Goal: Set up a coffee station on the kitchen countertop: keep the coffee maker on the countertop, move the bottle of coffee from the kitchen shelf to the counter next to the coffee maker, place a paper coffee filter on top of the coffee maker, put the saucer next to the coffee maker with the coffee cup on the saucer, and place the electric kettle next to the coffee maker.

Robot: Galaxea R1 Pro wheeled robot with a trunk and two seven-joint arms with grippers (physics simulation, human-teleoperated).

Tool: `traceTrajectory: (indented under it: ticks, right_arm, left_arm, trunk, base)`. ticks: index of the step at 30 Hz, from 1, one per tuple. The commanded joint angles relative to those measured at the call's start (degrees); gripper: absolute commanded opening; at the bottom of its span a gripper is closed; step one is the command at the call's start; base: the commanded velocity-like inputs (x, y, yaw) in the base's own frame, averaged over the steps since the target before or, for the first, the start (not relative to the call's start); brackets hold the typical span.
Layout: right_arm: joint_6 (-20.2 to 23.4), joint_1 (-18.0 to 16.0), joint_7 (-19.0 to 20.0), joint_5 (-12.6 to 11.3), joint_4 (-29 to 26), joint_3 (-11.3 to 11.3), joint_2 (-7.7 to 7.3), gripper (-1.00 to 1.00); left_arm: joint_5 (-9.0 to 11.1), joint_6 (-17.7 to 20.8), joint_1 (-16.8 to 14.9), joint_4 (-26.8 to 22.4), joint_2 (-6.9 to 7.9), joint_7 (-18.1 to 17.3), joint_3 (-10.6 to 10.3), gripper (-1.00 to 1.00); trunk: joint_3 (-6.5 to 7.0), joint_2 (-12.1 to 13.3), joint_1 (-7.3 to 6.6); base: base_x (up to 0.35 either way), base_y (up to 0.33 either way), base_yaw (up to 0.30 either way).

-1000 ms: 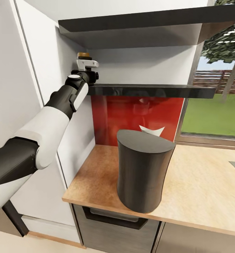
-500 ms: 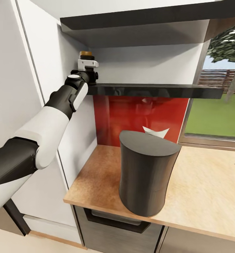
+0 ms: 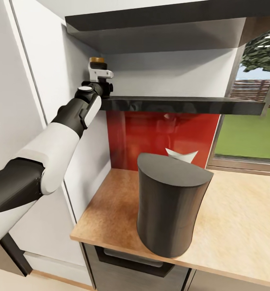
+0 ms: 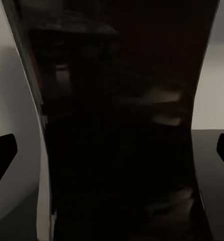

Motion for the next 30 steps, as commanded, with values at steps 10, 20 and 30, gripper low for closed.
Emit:
traceTrajectory:
  ticks: [10,20,30]
  right_arm:
    - [0.0,0.0,-0.2,0.6,0.0,-0.5,0.02,1.0]
    - [0.0,0.0,-0.2,0.6,0.0,-0.5,0.02,1.0]
    - [0.0,0.0,-0.2,0.6,0.0,-0.5,0.02,1.0]
  left_arm:
    - [0.5,0.0,0.2,0.0,0.05,0.5,-0.4,1.0]
    - [0.5,0.6,1.4,-0.4,0.05,0.3,-0.4,-1.0]
    - [0.5,0.2,1.5,-0.6,0.05,0.3,-0.4,-1.0]
  trunk:
    - [-0.14,-0.1,0.04]
    - [-0.14,-0.1,0.04]
    - [-0.14,-0.1,0.04]
  base:
    - [0.062,0.0,0.0]
    - [0.001,0.0,0.0]
    - [0.0,0.0,0.0]
